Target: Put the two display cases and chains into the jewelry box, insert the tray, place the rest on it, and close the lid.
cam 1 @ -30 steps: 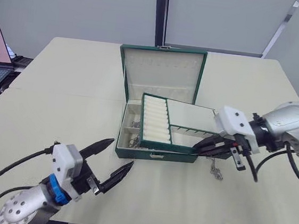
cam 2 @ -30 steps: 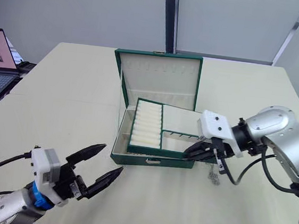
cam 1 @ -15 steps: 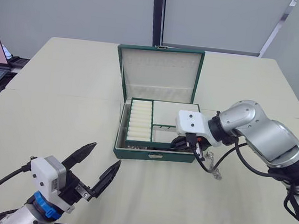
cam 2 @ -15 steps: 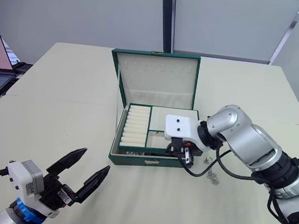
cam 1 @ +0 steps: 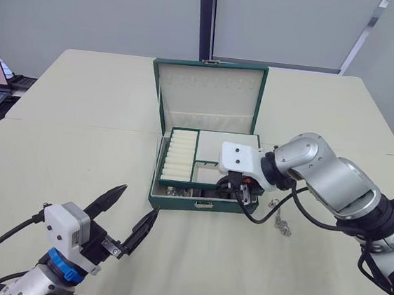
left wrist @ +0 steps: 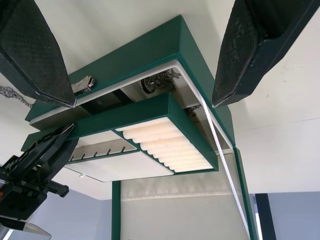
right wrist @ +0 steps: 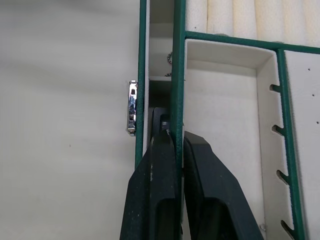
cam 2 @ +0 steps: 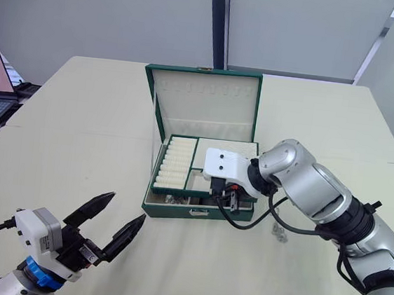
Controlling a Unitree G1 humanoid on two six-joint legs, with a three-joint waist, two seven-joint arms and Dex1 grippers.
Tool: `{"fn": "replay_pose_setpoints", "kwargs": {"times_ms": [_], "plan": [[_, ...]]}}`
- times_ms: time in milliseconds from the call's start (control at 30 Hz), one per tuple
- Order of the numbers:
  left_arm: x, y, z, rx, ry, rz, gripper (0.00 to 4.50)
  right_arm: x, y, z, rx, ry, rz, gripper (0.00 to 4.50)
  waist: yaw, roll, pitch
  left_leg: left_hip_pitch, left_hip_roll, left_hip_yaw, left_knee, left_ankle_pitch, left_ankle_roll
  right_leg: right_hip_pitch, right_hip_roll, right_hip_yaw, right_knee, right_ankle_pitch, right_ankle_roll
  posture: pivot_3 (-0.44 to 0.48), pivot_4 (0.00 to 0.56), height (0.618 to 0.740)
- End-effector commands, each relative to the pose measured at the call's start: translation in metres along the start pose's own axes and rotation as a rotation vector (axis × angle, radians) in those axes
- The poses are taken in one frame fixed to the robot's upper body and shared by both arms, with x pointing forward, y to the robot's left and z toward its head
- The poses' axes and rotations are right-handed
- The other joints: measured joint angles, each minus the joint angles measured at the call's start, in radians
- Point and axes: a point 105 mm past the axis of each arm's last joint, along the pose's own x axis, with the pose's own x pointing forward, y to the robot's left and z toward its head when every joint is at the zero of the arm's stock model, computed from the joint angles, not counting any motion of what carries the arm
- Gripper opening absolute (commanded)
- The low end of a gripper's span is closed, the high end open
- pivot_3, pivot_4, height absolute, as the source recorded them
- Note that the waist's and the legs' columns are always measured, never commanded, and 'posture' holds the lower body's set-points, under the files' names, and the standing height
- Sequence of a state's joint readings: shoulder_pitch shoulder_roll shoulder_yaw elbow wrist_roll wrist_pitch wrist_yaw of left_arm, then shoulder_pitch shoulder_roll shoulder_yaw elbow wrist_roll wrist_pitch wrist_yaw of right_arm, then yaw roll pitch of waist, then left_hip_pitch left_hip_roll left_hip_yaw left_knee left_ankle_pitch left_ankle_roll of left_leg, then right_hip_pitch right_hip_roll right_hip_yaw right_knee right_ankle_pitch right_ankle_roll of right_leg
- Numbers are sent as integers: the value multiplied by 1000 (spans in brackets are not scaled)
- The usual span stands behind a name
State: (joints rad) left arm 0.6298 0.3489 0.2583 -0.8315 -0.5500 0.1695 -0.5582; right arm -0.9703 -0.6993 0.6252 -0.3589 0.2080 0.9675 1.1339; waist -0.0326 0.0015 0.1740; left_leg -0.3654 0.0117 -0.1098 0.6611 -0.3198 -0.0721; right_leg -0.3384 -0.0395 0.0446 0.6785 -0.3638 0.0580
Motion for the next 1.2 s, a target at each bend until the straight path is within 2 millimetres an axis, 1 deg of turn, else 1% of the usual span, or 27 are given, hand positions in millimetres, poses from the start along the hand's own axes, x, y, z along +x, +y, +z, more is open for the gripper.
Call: {"fn": "replay_pose_setpoints", "kwargs": {"times_ms": [33, 200, 300, 533, 733, 1200], "plan": [[1, -3, 5, -2, -25, -13, 4500, -6, 3, 10, -81, -11, -6, 289, 0, 0, 0, 0, 0, 0, 0, 0, 0, 0, 0, 0, 0, 0, 0, 0, 150, 740], [2, -4, 5, -4, -24, -15, 4500, -4, 11, 11, -101, -19, 24, 289, 0, 0, 0, 0, 0, 0, 0, 0, 0, 0, 0, 0, 0, 0, 0, 0, 150, 740], [2, -5, 4, -6, -22, -17, 4500, -3, 12, 11, -102, -21, 27, 289, 0, 0, 0, 0, 0, 0, 0, 0, 0, 0, 0, 0, 0, 0, 0, 0, 150, 740], [2, -5, 3, -7, -19, -19, 4500, 4, 6, 7, -88, -7, -6, 289, 0, 0, 0, 0, 0, 0, 0, 0, 0, 0, 0, 0, 0, 0, 0, 0, 150, 740], [4, -6, 3, -3, -19, -23, 4500, 7, 0, 8, -89, -13, -24, 289, -1, 0, 0, 0, 0, 0, 0, 0, 0, 0, 0, 0, 0, 0, 0, 0, 150, 740], [6, -5, 3, 0, -22, -18, 4500, 11, 5, 11, -91, -33, -6, 289, 0, 0, 0, 0, 0, 0, 0, 0, 0, 0, 0, 0, 0, 0, 0, 0, 150, 740]]}}
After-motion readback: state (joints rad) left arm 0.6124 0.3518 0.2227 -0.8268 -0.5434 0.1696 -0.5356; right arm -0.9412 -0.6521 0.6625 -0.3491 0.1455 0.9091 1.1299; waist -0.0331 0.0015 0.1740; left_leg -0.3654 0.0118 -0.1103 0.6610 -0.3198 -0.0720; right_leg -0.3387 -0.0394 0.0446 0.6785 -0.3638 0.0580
